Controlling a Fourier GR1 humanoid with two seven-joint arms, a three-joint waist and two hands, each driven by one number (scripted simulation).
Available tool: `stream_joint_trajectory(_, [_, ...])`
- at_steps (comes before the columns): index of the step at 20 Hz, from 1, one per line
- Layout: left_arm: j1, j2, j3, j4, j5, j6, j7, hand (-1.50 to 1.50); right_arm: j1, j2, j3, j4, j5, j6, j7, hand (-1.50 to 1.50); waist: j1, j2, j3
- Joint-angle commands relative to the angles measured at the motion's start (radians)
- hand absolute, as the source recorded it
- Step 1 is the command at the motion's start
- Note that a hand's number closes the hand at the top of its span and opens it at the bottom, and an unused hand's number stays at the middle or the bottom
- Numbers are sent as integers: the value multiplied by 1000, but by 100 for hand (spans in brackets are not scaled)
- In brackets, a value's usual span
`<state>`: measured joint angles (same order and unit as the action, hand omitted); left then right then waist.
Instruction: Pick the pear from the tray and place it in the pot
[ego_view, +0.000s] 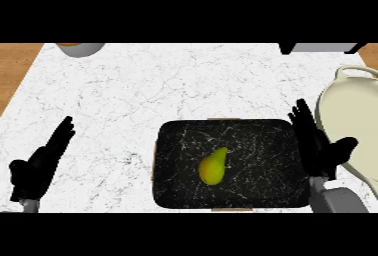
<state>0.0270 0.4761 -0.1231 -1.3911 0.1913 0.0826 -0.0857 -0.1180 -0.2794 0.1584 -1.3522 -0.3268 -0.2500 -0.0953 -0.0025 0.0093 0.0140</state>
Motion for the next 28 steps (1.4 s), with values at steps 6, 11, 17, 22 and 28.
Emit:
stream_joint_trajectory(6, [-224, -90, 128, -135, 97, 104, -1, 0, -91, -83, -136, -100, -290, 455, -164, 150, -19, -17, -7])
stream_joint_trajectory(11, [-219, -179, 68, -147, 86, 137, 26, 0, 68, -165, -56, 89, 137, 264, -428, -150, 0, -8, -13])
stream_joint_trajectory(17, [-229, -174, 88, -137, 66, 133, 41, 0, 156, -214, -66, 11, 218, 305, -626, -150, -3, -11, -14])
stream_joint_trajectory(22, [-288, -166, 100, -113, 67, 117, 65, 0, 139, -313, -6, -105, 327, 300, -383, -150, -1, -10, -15])
stream_joint_trajectory(28, [-291, -180, 114, -84, 57, 119, 39, 0, 99, -352, 118, -330, 439, 341, -77, -150, -1, -10, -16])
